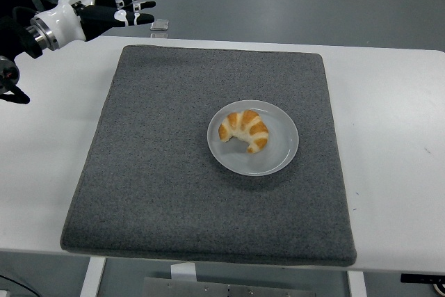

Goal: Place the bread on the plate

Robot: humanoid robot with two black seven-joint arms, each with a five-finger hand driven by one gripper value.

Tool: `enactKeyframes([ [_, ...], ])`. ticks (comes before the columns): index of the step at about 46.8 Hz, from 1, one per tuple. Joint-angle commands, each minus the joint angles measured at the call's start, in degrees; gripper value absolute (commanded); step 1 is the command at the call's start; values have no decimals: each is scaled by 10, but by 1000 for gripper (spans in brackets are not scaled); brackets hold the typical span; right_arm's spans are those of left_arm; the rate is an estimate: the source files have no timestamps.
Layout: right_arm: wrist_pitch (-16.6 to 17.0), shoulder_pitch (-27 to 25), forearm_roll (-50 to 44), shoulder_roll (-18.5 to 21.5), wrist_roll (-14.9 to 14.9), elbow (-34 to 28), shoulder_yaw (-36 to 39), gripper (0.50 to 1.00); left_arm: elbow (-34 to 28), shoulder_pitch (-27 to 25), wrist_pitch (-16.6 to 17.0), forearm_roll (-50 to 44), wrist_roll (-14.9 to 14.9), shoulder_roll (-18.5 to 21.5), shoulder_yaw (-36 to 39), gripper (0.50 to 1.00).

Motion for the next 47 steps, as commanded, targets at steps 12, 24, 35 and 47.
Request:
enactKeyframes([
  [12,0,0,0,0,0,0,0,930,53,20,-14,-146,50,-5,0,1000],
  [24,0,0,0,0,0,0,0,930,54,41,-12,-232,54,-6,-1,1000],
  [35,0,0,0,0,0,0,0,930,64,54,-8,-282,68,-7,0,999],
  [47,5,1,3,0,0,3,0,930,68,62,-8,-295,68,-7,-2,999],
])
